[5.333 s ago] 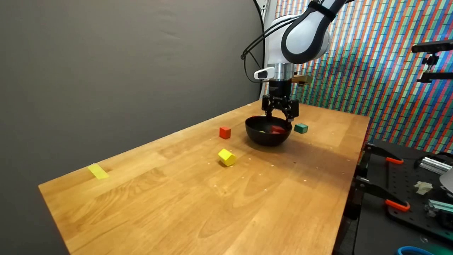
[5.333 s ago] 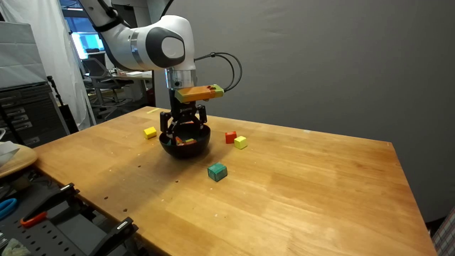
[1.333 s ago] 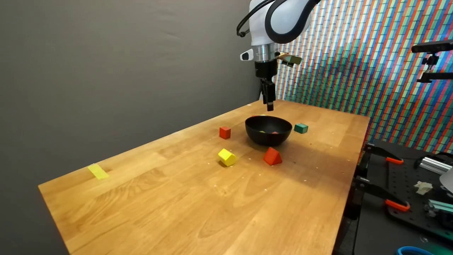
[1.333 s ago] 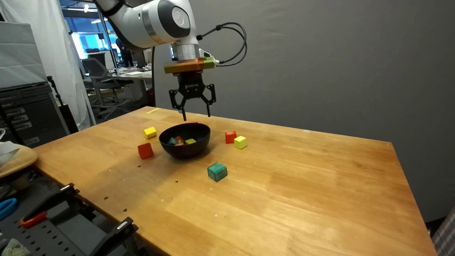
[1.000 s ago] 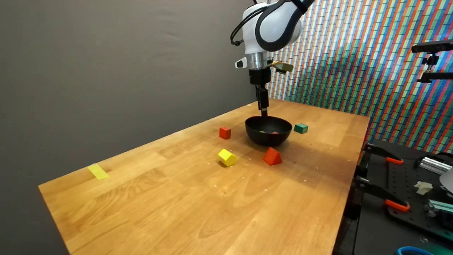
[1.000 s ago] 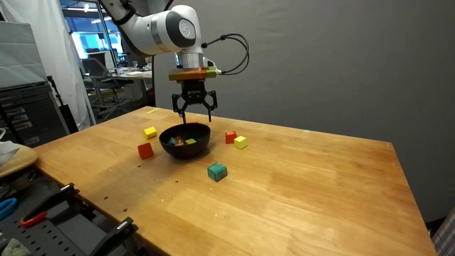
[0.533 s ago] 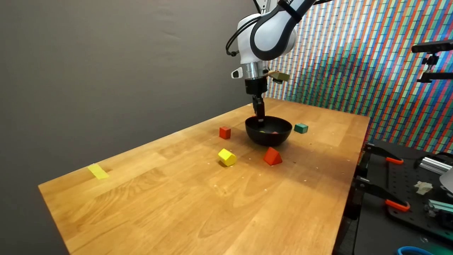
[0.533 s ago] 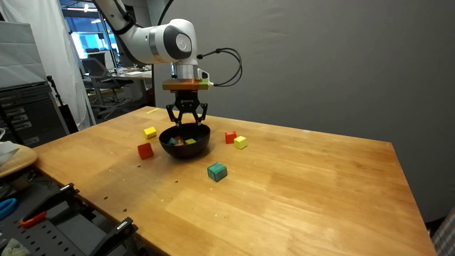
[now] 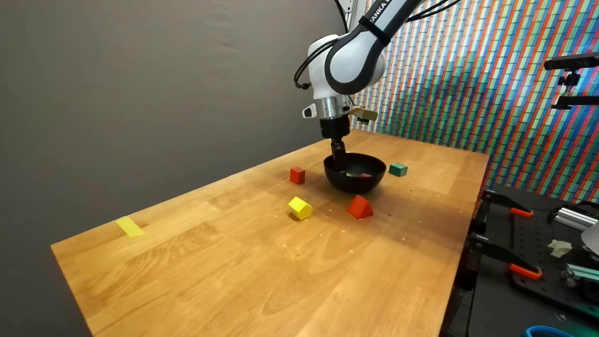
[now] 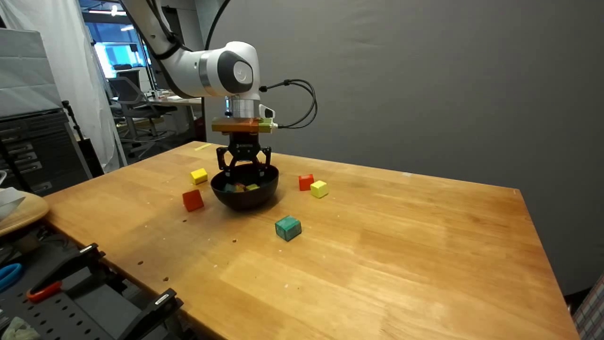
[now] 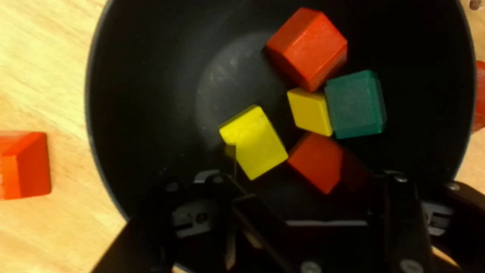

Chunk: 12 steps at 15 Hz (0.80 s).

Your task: Remove the objects from the bowl and put them on the table

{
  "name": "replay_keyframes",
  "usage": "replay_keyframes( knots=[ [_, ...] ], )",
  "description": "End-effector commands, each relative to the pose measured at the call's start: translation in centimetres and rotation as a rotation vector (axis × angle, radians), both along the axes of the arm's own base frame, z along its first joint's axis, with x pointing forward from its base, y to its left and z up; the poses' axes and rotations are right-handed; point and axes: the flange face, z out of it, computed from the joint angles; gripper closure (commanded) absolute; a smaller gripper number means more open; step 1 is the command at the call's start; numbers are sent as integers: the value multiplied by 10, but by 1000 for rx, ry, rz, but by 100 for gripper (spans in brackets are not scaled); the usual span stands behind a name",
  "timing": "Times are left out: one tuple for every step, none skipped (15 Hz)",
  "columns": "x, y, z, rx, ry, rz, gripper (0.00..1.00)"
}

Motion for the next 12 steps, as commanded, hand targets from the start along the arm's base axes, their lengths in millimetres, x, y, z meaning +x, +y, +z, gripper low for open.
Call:
replay_keyframes(
  knots=[
    [17, 8, -13, -17, -1, -7, 26],
    [19, 8, -14, -17, 0, -7, 26],
    [20, 8, -14, -16, 0, -12, 25],
    [20, 8, -15, -15, 0, -15, 25],
    [18, 7, -17, -19, 4, -21, 25],
    [15, 6, -20, -20, 10, -27, 23],
    [12, 5, -23, -21, 19, -34, 23],
    [10, 4, -24, -21, 22, -40, 22],
    [8, 3, -23, -20, 24, -47, 23],
    [6, 2, -24, -20, 25, -52, 23],
    [6, 2, -24, -18, 28, -61, 25],
    [5, 1, -24, -19, 28, -65, 25]
  ],
)
